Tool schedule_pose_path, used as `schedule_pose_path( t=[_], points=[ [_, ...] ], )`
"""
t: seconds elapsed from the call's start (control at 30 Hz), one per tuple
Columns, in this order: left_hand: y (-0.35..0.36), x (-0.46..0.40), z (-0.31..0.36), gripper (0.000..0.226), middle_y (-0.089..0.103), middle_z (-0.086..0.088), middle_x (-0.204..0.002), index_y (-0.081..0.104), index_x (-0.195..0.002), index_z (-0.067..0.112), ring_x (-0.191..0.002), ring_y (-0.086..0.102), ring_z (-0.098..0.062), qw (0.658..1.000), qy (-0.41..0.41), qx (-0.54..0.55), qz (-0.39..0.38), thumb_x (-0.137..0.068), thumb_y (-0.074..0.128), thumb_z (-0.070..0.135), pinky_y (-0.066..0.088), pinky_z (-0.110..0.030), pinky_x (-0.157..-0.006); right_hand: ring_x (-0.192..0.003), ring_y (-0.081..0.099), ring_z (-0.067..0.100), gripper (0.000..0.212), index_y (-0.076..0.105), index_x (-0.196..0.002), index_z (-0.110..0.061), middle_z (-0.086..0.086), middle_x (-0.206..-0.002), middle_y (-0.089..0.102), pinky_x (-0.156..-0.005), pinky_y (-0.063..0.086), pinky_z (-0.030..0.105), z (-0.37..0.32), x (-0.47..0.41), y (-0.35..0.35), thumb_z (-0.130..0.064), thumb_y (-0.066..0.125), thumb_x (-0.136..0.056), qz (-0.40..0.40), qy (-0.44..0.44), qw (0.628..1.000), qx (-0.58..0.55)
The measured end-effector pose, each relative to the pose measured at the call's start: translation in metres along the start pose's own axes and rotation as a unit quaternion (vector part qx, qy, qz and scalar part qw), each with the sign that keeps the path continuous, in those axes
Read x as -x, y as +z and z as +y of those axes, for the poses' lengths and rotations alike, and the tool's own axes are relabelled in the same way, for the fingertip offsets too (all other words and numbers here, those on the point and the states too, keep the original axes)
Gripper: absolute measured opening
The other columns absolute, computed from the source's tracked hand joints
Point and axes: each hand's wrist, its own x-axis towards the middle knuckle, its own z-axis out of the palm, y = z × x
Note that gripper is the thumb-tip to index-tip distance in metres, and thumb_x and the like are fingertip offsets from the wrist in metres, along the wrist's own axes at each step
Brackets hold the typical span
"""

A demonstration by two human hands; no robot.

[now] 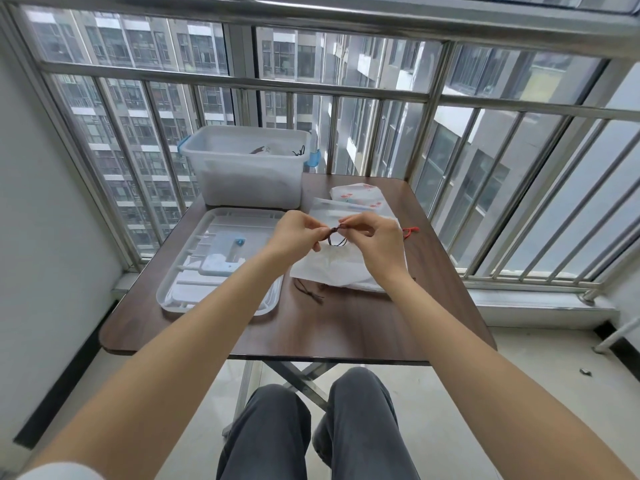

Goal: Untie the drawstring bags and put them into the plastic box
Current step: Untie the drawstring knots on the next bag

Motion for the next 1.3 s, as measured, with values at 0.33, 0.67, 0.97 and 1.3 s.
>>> schedule_pose_path(
  t=[0.33,0.67,0.97,1.3],
  points=[
    [0.0,-0.001,-0.005,0.024,0.072,-0.015,-0.073,0.07,-0.076,-0.005,-0.061,0.068,-0.014,0.978,0.009,-0.209,0.009,-0.084,0.047,-0.003,0.058,-0.031,-0.066,-0.077,0.069,0.026,0.005,0.058,-0.083,-0.006,0.011,-0.083,0.069,-0.08,0.055,0.035,0.004,-0.006,-0.008,-0.004,0.061,-0.086,0.067,0.118,0.99,-0.035],
    [-0.001,-0.006,-0.014,0.029,0.072,-0.015,-0.073,0.071,-0.069,-0.006,-0.077,0.068,-0.023,0.974,-0.008,-0.22,0.047,-0.08,0.044,-0.008,0.057,-0.038,-0.074,-0.083,0.067,0.025,0.014,0.057,-0.074,-0.014,0.014,-0.086,0.07,-0.081,0.05,0.031,0.01,-0.008,-0.012,-0.007,0.064,-0.084,0.136,0.137,0.981,-0.008],
    [-0.002,-0.004,-0.014,0.028,0.071,-0.015,-0.074,0.067,-0.067,-0.01,-0.062,0.064,-0.017,0.977,-0.013,-0.198,0.077,-0.083,0.044,-0.007,0.051,-0.027,-0.058,-0.07,0.055,0.012,0.01,0.066,-0.087,0.0,0.009,-0.083,0.065,-0.062,0.041,0.01,0.016,-0.009,-0.014,-0.008,0.068,-0.082,0.161,0.158,0.974,-0.027],
    [-0.002,0.005,-0.012,0.019,0.055,-0.011,-0.084,0.045,-0.081,0.007,-0.065,0.07,-0.015,0.983,-0.084,0.131,-0.101,-0.099,0.039,0.007,0.057,-0.021,-0.058,-0.079,0.064,0.018,0.008,0.051,-0.088,-0.012,0.01,-0.091,0.063,-0.074,0.054,0.019,0.007,-0.016,-0.021,-0.007,0.057,-0.089,0.087,0.151,0.982,-0.077]
  ],
)
